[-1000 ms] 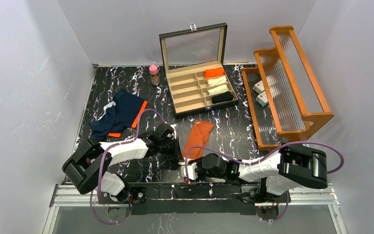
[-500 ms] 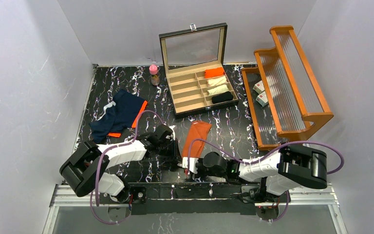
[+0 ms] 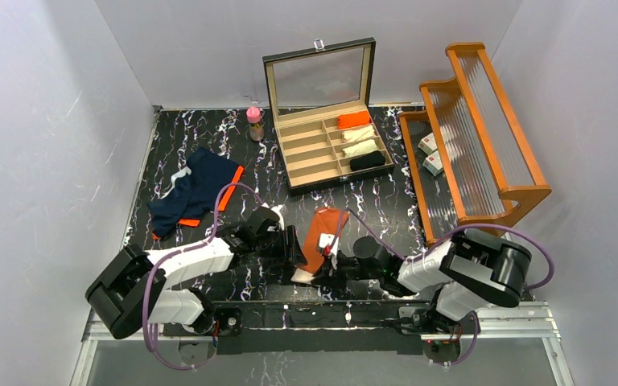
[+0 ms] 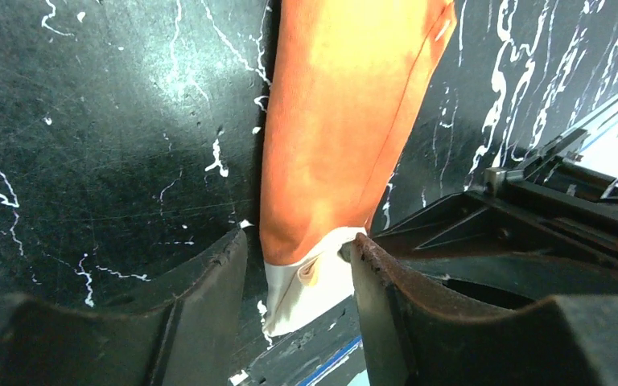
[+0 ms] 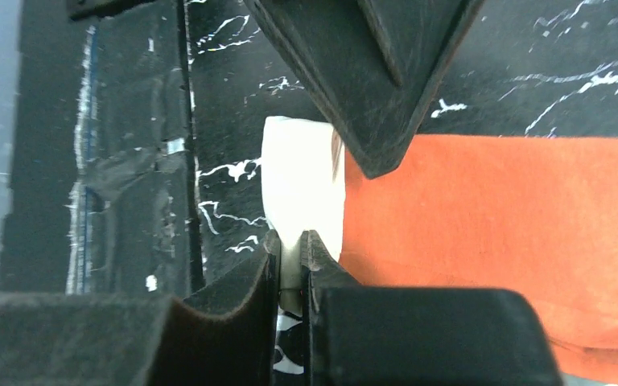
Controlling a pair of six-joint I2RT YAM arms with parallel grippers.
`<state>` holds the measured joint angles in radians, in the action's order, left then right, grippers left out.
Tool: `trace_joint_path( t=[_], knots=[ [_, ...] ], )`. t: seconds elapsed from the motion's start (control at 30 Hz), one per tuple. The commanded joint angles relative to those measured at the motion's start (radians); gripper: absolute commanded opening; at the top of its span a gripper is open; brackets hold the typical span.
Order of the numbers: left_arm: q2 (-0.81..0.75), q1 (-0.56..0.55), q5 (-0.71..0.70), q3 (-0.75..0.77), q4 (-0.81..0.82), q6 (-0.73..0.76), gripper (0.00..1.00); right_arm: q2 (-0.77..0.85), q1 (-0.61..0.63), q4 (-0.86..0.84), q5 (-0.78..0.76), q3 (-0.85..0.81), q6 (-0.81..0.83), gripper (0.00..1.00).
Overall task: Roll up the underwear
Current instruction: Roll the underwear to the center of the board.
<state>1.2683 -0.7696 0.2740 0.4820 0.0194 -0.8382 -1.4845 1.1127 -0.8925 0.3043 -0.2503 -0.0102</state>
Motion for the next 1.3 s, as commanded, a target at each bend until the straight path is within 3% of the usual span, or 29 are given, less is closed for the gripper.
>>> trace_joint_path(
  t=[0.0,0.33,0.7,1.1,1.27],
  knots=[
    [-0.043,-0.002,-0.025,-0.013,0.034,-0.018,0.51,-0.054,-0.062,-0.206,0.155,0.047,-0.265,0.01],
    [-0.154,-0.002,-0.052,-0.078,0.164,-0.073,0.59,-0.265,-0.215,-0.590,0.242,0.129,-0.765,0.01],
    [-0.141,-0.002,0.046,-0.079,0.161,0.059,0.60,-0.637,-0.340,-0.919,0.321,0.116,-1.326,0.01],
    [-0.120,-0.002,-0.001,-0.121,0.189,0.023,0.63,-0.726,-0.387,-0.927,0.303,0.145,-1.408,0.01],
    [-0.108,-0.010,-0.013,-0.144,0.195,0.001,0.56,-0.737,-0.388,-0.926,0.304,0.140,-1.412,0.01]
  ],
)
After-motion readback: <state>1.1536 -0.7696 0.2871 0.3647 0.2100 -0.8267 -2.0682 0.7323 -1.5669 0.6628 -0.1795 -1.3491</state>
